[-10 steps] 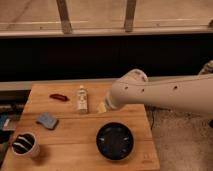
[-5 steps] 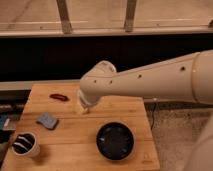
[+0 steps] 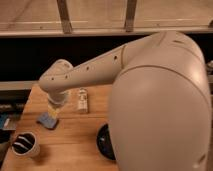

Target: Place the white sponge in the ceramic bowl

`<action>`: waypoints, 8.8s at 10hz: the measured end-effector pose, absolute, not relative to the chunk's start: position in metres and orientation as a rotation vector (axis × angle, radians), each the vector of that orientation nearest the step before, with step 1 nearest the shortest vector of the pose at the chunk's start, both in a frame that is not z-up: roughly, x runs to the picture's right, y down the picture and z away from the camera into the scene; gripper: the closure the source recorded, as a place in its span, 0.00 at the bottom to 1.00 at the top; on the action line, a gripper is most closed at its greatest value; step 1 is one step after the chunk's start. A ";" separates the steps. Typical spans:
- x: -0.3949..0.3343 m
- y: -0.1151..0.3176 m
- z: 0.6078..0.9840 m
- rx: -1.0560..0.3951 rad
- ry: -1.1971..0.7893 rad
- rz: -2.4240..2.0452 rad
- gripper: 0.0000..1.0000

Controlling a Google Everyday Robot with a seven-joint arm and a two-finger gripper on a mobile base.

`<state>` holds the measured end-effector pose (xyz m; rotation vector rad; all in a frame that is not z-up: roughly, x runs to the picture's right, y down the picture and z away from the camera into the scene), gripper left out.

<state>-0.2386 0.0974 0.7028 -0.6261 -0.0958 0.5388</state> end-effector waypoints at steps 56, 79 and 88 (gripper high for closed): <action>-0.365 0.142 0.816 -0.799 -0.113 0.400 0.39; -0.343 0.168 0.842 -0.700 0.105 0.459 0.39; -0.367 0.175 0.842 -0.714 0.094 0.398 0.39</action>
